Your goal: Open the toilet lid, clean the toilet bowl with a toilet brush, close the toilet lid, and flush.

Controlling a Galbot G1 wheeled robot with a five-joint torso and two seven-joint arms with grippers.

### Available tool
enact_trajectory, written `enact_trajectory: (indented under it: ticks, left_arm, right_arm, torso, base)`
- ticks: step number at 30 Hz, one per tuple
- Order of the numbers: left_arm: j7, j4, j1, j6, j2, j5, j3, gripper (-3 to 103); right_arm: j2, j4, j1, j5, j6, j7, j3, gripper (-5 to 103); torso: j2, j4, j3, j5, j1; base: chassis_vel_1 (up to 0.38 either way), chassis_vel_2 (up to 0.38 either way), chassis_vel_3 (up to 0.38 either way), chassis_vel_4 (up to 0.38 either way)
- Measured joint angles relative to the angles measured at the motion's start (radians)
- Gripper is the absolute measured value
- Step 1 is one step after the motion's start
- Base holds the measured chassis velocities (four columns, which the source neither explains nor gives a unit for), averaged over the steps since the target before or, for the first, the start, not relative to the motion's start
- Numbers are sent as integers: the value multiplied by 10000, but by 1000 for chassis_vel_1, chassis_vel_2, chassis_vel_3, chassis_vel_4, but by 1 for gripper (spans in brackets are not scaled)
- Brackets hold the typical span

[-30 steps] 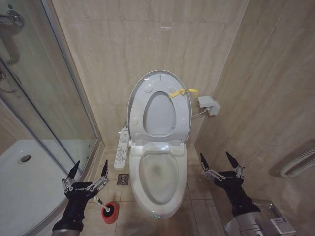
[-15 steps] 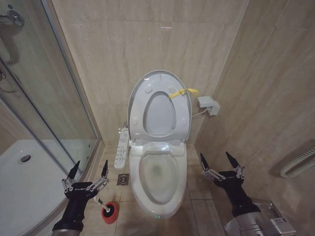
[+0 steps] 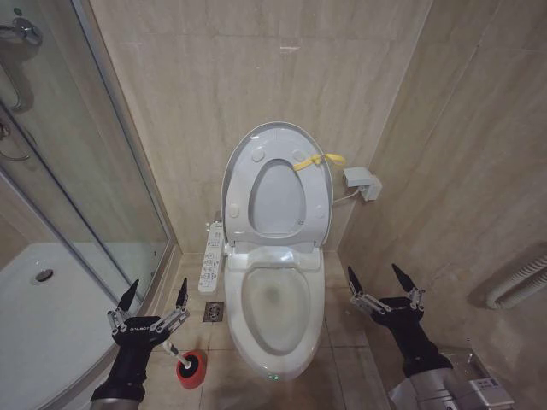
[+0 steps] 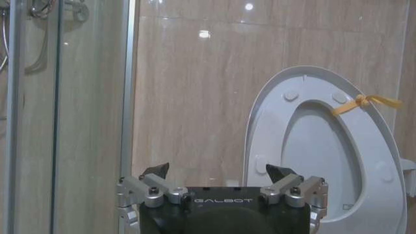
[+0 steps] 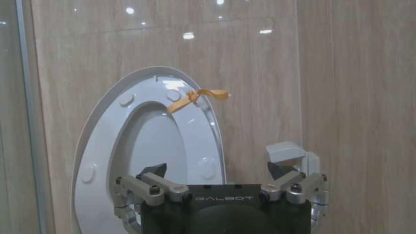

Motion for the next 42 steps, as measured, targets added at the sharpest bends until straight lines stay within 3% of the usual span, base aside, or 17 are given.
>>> enact_trajectory:
  ticks: [42]
  left_arm:
    - [0,1,0,0,0,-1,0,100]
  right_arm:
    - [0,0,0,0,0,0,0,100]
  torso:
    - [0,0,0,0,0]
  base:
    - [0,0,0,0]
